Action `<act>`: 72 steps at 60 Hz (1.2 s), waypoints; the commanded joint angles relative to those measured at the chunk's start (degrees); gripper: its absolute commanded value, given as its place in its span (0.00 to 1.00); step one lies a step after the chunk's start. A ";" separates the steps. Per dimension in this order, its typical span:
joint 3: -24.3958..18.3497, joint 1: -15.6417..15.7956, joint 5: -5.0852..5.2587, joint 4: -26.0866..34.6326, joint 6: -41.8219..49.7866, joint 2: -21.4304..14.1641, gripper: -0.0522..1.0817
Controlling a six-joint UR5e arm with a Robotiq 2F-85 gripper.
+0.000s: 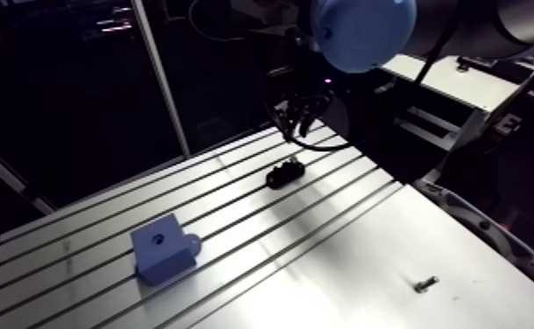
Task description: Pick up the M10 bolt and insert it into the hex recess until seated.
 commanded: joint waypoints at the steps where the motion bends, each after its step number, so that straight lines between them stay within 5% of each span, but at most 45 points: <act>1: 1.19 -0.73 0.17 -1.76 -0.30 0.68 0.53; 32: 3.52 -0.73 0.50 -4.22 -2.01 0.58 0.54; 72: 7.19 -1.61 2.99 -11.61 -3.28 0.50 0.54</act>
